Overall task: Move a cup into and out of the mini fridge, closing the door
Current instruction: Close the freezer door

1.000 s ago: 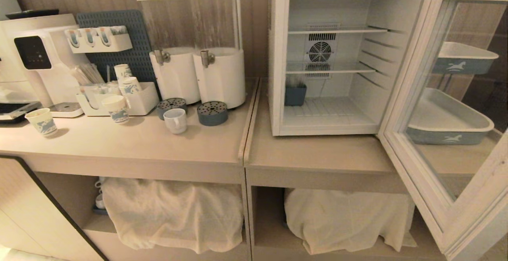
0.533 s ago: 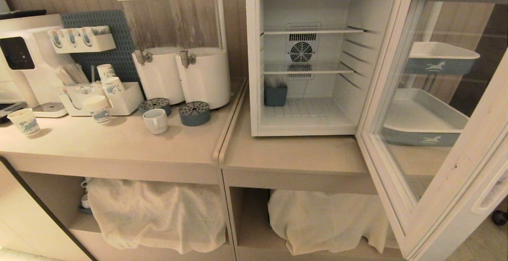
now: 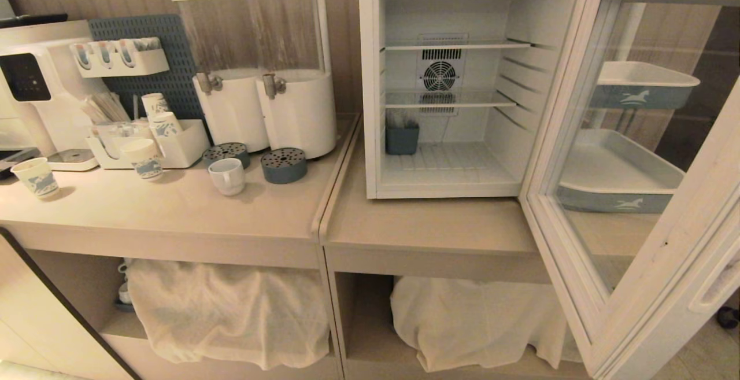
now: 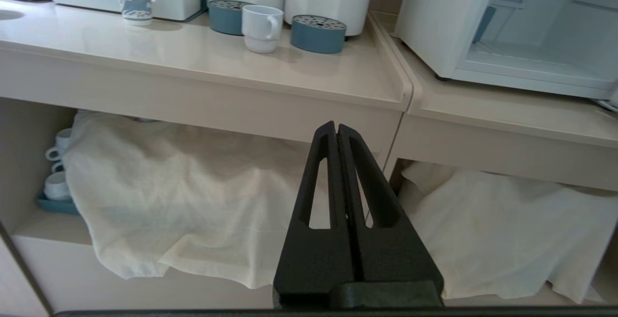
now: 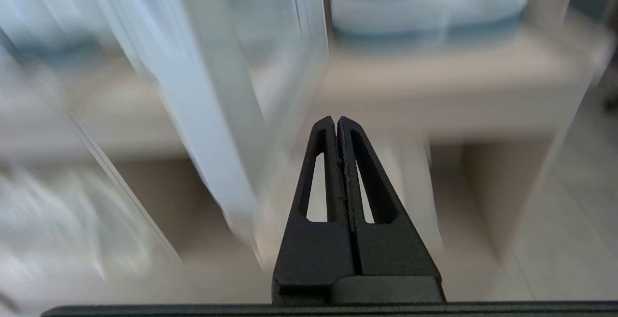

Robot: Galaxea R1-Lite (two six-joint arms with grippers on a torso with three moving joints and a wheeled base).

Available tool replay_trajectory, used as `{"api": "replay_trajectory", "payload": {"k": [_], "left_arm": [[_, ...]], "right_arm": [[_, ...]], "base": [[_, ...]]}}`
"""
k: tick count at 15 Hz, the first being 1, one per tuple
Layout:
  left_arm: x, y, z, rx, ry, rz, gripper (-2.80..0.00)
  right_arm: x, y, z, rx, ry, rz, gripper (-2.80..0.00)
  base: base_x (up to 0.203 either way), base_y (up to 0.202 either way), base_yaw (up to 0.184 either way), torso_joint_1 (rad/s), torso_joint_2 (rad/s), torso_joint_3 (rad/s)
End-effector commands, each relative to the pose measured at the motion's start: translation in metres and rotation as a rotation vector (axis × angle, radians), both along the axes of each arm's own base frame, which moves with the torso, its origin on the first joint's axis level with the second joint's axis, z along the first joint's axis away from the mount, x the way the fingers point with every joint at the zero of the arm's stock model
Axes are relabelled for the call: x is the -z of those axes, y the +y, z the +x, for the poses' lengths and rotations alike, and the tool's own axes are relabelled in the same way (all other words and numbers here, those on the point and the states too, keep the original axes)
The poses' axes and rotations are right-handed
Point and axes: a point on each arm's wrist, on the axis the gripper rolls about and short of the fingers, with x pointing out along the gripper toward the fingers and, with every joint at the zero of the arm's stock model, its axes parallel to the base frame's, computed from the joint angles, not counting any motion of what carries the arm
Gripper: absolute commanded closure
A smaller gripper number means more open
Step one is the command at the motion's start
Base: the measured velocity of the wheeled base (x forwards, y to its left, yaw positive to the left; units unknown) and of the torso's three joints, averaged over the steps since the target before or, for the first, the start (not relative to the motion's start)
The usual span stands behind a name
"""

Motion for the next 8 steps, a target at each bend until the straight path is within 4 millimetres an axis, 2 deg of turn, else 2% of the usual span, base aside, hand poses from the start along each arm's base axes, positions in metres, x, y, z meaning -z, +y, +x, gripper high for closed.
{"api": "replay_trajectory", "payload": {"k": [1, 2, 4, 6, 8], "left_arm": [[0.011, 0.0, 0.003, 0.0, 0.034, -0.001, 0.0], [0.011, 0.0, 0.003, 0.001, 0.034, -0.003, 0.0], [0.011, 0.0, 0.003, 0.001, 0.034, -0.003, 0.0], [0.011, 0.0, 0.003, 0.001, 0.034, -0.003, 0.0], [0.011, 0.0, 0.003, 0.001, 0.034, -0.003, 0.0]], "right_arm": [[-0.054, -0.001, -0.024, 0.021, -0.09, 0.063, 0.0], [-0.074, -0.002, -0.019, 0.04, -0.05, 0.124, 0.0], [-0.094, -0.011, 0.001, -0.019, 0.055, 0.198, 0.0], [-0.099, -0.023, 0.011, -0.175, 0.116, 0.24, 0.0], [-0.101, -0.024, 0.026, -0.297, 0.206, 0.209, 0.0]], "base": [[0.0, 0.0, 0.0, 0.0, 0.0, 0.0], [0.0, 0.0, 0.0, 0.0, 0.0, 0.0], [0.0, 0.0, 0.0, 0.0, 0.0, 0.0], [0.0, 0.0, 0.0, 0.0, 0.0, 0.0], [0.0, 0.0, 0.0, 0.0, 0.0, 0.0]]}}
